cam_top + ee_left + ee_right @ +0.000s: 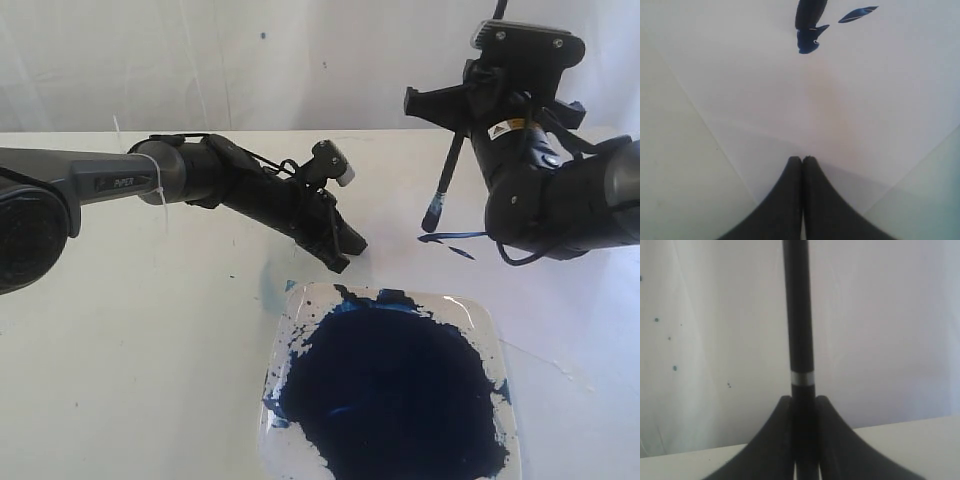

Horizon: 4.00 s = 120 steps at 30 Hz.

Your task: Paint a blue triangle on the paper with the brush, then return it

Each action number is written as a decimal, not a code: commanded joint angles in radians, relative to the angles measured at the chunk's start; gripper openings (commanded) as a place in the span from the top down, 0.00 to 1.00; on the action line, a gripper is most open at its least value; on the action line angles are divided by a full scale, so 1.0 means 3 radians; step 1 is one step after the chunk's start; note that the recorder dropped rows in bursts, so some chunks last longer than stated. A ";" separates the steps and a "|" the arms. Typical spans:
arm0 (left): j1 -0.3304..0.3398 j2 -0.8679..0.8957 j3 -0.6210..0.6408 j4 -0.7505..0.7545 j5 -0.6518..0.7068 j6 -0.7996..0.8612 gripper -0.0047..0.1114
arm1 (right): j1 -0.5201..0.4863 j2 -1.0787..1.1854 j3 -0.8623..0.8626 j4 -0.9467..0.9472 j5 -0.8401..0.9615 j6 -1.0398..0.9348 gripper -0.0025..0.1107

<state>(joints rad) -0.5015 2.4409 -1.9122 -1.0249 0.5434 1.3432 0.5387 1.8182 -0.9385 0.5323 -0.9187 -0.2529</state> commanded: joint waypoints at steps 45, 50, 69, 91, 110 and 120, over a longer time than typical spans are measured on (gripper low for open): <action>-0.0010 -0.0014 -0.0009 -0.0021 0.0099 0.0024 0.96 | -0.0005 -0.0081 -0.0002 0.0919 0.0294 -0.0837 0.98; -0.0010 -0.0014 -0.0009 -0.0021 0.0099 0.0024 0.96 | -0.0005 -0.0174 0.0082 0.1079 0.0270 -0.0978 0.98; -0.0010 -0.0014 -0.0009 -0.0021 0.0113 0.0024 0.96 | -0.0005 -0.0367 0.0304 0.1641 -0.0013 -0.1533 0.98; -0.0010 -0.0014 -0.0009 -0.0021 0.0113 0.0024 0.96 | -0.0005 -0.0626 0.0304 0.1791 -0.0246 -0.1701 0.98; -0.0010 -0.0014 -0.0009 -0.0021 0.0113 0.0024 0.96 | -0.0606 -0.0916 0.0169 0.0606 0.1353 -0.1273 0.98; -0.0010 -0.0014 -0.0009 -0.0021 0.0113 0.0024 0.96 | -0.1048 -0.0897 -0.0044 -0.1213 0.1713 0.0349 0.98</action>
<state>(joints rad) -0.5015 2.4409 -1.9122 -1.0249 0.5483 1.3432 0.2615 1.5519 -0.9267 0.3304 -0.4205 -0.2915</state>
